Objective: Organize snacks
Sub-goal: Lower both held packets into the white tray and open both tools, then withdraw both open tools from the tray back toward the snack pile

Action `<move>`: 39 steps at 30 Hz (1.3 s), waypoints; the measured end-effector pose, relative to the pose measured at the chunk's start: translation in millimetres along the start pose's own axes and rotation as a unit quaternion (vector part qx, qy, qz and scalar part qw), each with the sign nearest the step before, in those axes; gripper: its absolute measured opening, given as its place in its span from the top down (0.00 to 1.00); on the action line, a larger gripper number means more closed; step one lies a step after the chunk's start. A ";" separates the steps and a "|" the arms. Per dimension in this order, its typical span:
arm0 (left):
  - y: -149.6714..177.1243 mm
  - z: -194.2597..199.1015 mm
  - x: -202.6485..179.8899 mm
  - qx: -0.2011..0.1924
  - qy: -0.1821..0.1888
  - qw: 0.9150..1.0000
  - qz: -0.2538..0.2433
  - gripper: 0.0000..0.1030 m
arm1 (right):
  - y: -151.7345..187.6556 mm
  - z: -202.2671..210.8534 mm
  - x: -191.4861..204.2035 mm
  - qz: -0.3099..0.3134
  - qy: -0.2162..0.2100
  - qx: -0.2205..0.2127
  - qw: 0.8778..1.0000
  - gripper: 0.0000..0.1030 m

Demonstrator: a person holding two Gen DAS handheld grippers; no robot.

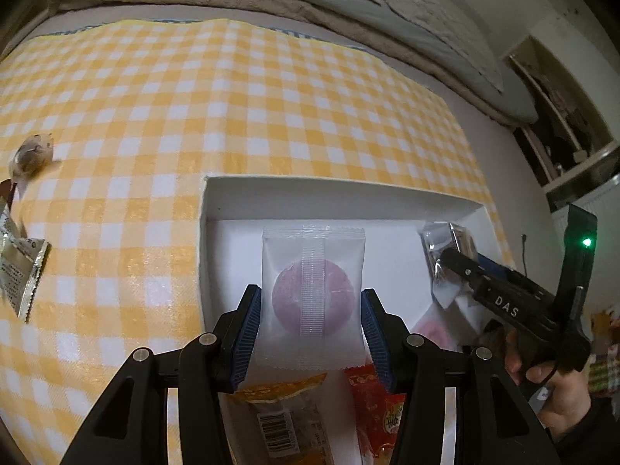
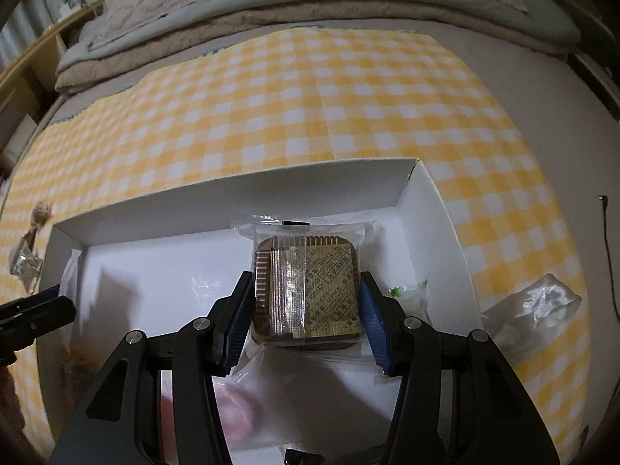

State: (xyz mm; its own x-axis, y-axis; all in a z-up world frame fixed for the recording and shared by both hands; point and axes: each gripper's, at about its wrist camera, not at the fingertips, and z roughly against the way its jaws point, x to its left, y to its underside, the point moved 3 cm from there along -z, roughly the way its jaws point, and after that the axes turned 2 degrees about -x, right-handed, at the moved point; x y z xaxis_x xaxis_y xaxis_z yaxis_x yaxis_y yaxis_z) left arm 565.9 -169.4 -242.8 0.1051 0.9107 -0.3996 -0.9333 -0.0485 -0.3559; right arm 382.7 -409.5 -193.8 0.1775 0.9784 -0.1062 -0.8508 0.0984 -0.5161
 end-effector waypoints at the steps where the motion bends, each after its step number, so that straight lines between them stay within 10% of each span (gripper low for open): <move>1: -0.9 0.6 1.6 -0.005 -0.002 1.000 0.003 0.50 | -0.5 0.4 1.7 0.005 0.001 -0.001 1.000 0.48; 39: 36.6 72.7 -32.5 -0.051 -0.011 0.996 -0.072 0.09 | 17.8 103.6 5.0 0.021 0.023 -0.075 0.997 0.03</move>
State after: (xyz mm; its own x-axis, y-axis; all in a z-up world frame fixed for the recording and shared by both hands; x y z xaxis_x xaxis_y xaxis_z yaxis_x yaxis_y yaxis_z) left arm 503.4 -170.9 -181.5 0.2257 0.9203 -0.3196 -0.8694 0.0422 -0.4924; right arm 317.2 -384.0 -115.5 0.1686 0.9712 -0.1684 -0.7754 0.0252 -0.6310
